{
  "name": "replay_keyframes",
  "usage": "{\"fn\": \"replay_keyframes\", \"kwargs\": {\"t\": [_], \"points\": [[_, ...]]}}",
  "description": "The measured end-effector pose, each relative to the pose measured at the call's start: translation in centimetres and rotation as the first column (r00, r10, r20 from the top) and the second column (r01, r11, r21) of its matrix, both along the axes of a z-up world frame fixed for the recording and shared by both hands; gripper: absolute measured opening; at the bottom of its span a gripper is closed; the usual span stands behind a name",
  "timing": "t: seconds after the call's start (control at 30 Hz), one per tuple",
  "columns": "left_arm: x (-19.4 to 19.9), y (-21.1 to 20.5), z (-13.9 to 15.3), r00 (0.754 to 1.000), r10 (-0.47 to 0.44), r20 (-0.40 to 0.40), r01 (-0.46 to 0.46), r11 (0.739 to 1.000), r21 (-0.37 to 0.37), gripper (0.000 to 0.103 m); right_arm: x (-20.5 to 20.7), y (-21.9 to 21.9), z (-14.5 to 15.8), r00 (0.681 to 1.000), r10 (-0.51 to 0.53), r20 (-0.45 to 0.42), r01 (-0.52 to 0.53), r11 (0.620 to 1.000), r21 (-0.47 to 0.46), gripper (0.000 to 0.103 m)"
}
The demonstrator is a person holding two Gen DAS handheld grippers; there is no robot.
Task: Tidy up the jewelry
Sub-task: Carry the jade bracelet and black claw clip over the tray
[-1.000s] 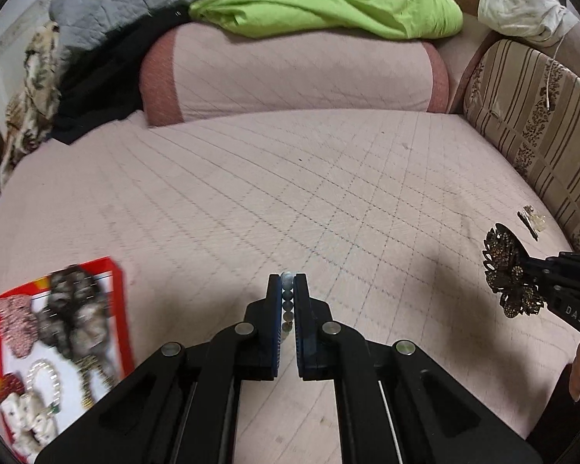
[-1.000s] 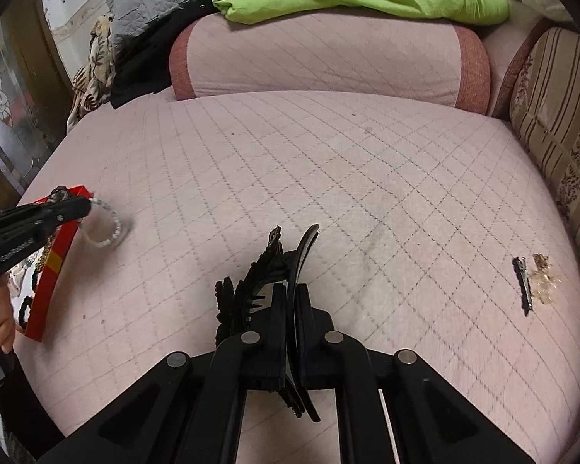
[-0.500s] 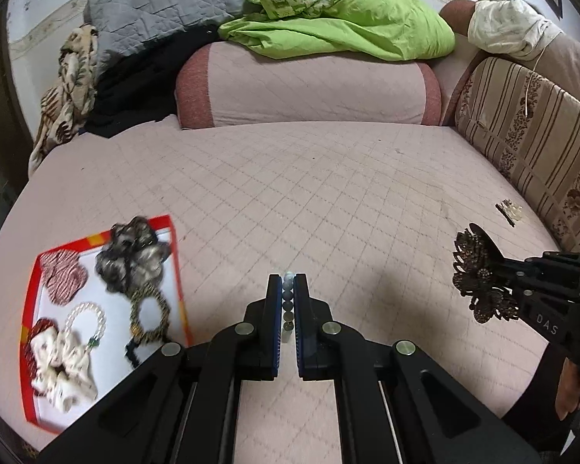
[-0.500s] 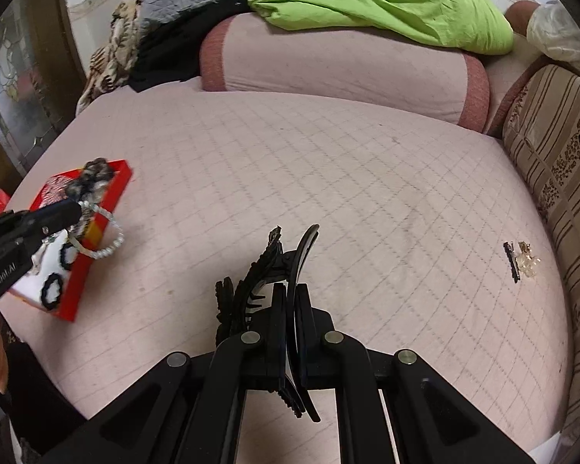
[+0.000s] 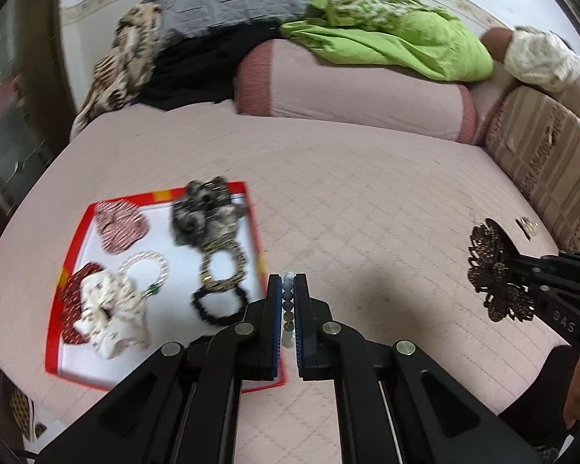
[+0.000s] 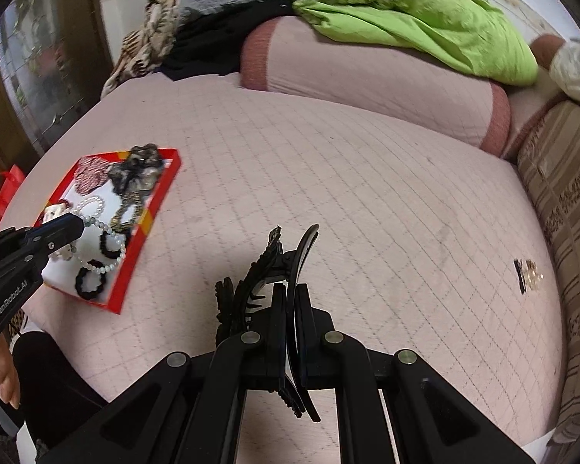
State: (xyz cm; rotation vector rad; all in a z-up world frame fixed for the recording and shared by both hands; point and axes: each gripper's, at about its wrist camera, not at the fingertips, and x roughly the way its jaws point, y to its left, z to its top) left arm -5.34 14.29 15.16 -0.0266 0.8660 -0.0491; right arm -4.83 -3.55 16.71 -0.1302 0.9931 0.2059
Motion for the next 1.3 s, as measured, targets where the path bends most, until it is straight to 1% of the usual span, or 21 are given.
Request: {"fn": "replay_keyframes", "kwargs": {"t": [0.3,0.5,0.6,0.8,0.93,1.1,1.3], "points": [[-1.2,6.4,0.0,0.993,0.122,-0.001,-0.122,0.993,-0.005,0.005,0.1,5.7,0.9,0.994,0.106,0.010,-0.106,0.994,-0.008,0.005],[-1.7,10.4,-0.1,0.981,0.194,-0.009,-0.194,0.981,-0.010,0.005,0.5,10.0,0.5,0.983,0.184,0.001,-0.184,0.983,0.004,0.005],[-1.9,11.8,-0.5,0.977,0.214,-0.019,-0.214,0.976,-0.030,0.005,0.5,11.9,0.1,0.975,0.223,-0.010,-0.222,0.975,0.025,0.005],[-2.3,13.4,-1.8,0.972,0.230,-0.042,-0.232,0.972,-0.045,0.005,1.0,15.0,-1.0,0.956,0.293,-0.022,-0.289,0.952,0.100,0.005],[-2.3,13.9,-2.8,0.969,0.242,-0.057,-0.243,0.970,-0.026,0.005,1.6,16.9,-2.0,0.948,0.315,-0.039,-0.309,0.944,0.119,0.005],[-2.5,15.1,-4.2,0.960,0.265,-0.094,-0.269,0.963,-0.029,0.005,2.3,19.5,-3.2,0.938,0.341,-0.067,-0.329,0.932,0.150,0.005],[-2.9,16.9,-5.9,0.942,0.305,-0.139,-0.311,0.950,-0.023,0.005,2.6,22.6,-5.0,0.923,0.377,-0.081,-0.361,0.918,0.163,0.005]]}}
